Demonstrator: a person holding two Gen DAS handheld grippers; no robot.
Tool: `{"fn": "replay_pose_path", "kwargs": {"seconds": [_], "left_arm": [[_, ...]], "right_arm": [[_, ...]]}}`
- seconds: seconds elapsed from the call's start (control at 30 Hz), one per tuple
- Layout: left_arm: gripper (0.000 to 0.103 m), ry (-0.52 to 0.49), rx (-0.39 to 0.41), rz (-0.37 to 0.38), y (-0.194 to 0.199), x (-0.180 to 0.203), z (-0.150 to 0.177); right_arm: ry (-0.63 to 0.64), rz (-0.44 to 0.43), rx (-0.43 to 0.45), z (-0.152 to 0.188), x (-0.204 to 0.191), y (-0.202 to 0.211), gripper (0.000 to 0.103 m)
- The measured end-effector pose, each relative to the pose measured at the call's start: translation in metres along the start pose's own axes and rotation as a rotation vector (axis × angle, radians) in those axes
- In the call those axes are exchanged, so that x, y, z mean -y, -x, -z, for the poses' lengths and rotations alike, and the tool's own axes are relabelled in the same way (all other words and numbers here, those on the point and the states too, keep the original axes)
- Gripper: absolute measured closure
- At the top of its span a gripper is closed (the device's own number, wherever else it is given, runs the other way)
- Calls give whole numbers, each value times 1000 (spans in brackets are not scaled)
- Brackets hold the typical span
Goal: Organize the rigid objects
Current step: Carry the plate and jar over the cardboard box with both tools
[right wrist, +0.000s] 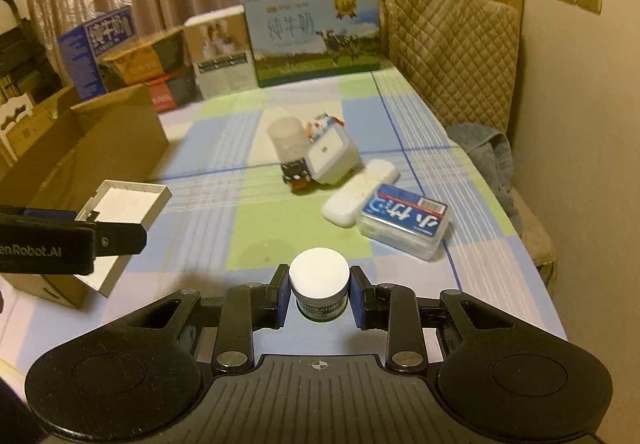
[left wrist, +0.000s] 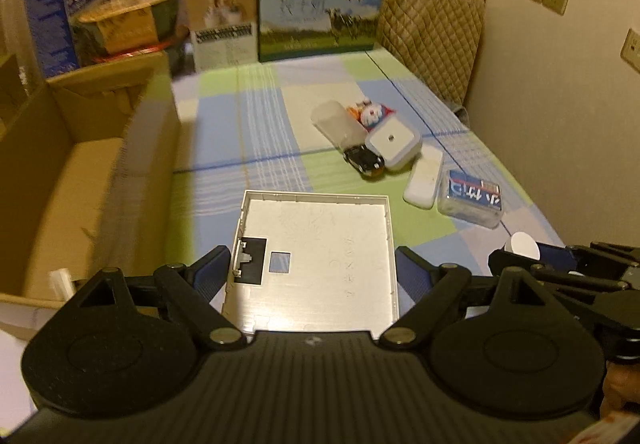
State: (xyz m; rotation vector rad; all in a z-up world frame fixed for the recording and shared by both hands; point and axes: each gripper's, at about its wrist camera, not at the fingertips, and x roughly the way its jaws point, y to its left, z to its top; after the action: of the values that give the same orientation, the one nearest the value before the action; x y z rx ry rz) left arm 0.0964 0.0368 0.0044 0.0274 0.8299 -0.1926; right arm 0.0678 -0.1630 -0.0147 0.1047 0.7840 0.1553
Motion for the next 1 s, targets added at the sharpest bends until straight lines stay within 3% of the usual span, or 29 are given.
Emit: {"fn": "replay_pose_path", "kwargs": {"seconds": [0.5, 1.0], "left_arm": [[18, 20, 83, -121, 82, -60, -6], [18, 77, 92, -211, 109, -127, 1]], "right_arm": [[82, -97, 37, -20, -62, 25, 76], [169, -174, 28, -27, -124, 14, 76]]}}
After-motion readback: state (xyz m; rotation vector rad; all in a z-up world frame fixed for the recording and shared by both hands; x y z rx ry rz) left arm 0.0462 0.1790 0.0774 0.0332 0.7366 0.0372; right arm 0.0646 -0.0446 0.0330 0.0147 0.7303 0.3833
